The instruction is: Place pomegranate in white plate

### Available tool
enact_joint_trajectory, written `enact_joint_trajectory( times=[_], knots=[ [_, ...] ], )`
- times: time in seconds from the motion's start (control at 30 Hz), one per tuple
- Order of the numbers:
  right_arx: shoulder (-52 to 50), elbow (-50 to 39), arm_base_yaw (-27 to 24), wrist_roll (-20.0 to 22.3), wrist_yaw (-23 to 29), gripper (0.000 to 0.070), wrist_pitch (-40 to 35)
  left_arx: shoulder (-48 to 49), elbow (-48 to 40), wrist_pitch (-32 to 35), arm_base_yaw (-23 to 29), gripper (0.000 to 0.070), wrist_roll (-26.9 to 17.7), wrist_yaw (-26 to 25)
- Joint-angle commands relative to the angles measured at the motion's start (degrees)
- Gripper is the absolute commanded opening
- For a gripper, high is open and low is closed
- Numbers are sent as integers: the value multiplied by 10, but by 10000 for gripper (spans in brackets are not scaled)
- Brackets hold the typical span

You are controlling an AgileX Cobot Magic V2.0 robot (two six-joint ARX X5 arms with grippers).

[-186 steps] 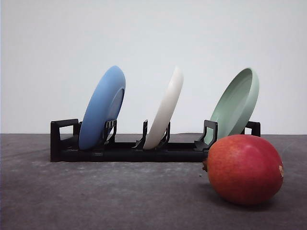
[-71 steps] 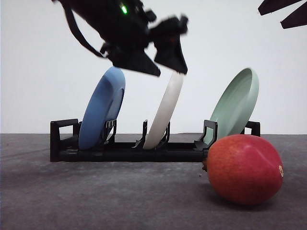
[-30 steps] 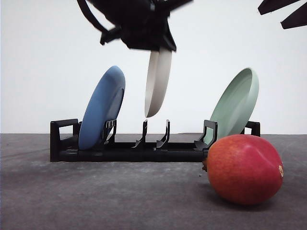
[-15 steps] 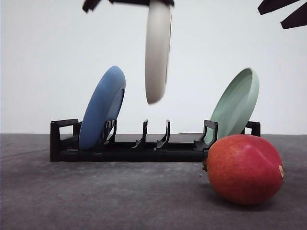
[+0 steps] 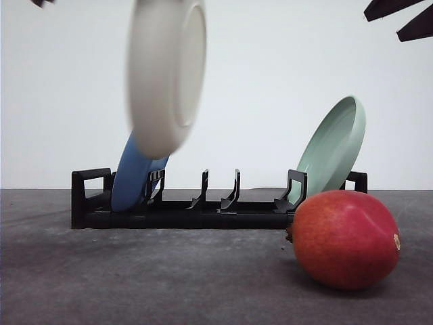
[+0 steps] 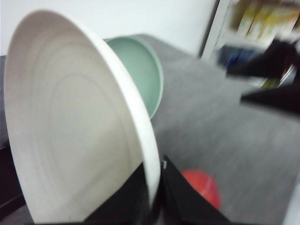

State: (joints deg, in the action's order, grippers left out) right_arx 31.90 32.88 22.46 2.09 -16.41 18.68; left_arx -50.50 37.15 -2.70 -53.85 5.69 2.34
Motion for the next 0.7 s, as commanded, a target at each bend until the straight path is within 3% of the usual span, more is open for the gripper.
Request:
enact_joint_trajectory(
  times=[0.0,0.23,0.4,0.67],
  knots=[
    [2,11,3,-7,2,456,-4,-11,4,-22,-22,3,-107,8],
    [2,11,3,-7,2,456,-4,-74,4,-136,-98,3,-260,79],
    [2,11,3,-7,2,456,-4,-147,4,-172,-130,3,-310,142],
    [2,11,3,-7,2,456,-4,-259,4,-153,-160,3,-362,197]
  ],
)
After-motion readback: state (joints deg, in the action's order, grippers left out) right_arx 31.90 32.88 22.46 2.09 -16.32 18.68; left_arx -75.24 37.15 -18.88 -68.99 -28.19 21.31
